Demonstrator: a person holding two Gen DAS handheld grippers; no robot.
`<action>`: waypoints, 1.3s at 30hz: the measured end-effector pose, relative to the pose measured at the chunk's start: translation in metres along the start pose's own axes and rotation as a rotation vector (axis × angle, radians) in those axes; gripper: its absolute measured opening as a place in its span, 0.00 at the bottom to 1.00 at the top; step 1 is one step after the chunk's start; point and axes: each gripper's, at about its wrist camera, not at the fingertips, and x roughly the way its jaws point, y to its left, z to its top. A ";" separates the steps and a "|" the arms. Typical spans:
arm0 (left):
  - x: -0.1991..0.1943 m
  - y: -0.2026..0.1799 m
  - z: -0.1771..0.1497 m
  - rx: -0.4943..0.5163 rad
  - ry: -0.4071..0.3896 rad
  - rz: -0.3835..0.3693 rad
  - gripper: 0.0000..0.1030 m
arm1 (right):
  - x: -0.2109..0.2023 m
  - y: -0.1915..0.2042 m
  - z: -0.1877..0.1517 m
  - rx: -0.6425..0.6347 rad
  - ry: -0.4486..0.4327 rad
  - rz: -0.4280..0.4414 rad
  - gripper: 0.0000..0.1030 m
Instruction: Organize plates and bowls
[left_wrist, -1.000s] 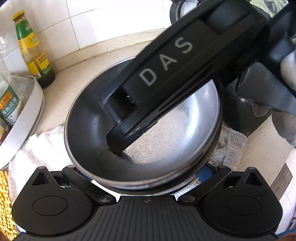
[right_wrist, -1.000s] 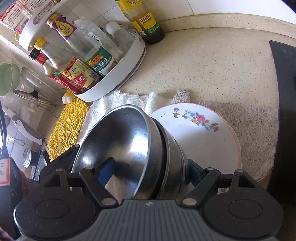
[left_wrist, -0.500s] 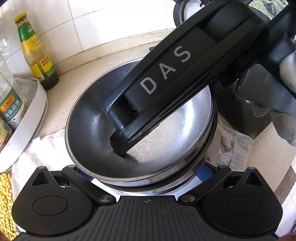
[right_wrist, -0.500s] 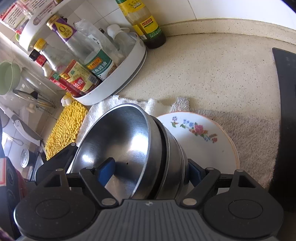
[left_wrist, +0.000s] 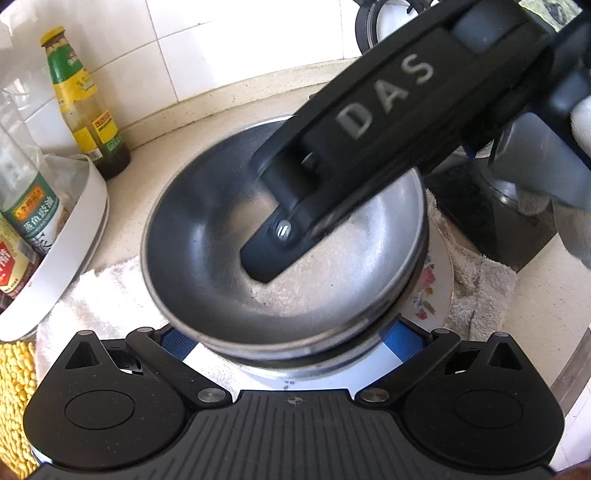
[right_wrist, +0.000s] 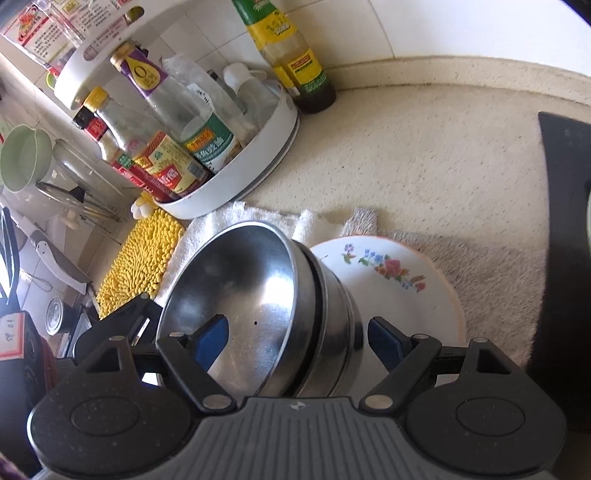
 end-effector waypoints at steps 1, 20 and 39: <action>-0.002 0.000 0.000 -0.004 -0.004 -0.004 1.00 | -0.003 0.000 0.000 -0.002 -0.006 -0.001 0.82; -0.075 0.045 -0.030 -0.247 -0.151 0.047 1.00 | -0.081 0.065 -0.067 -0.128 -0.282 -0.169 0.86; -0.141 0.058 -0.055 -0.438 -0.305 0.247 1.00 | -0.070 0.113 -0.091 -0.131 -0.422 -0.297 0.86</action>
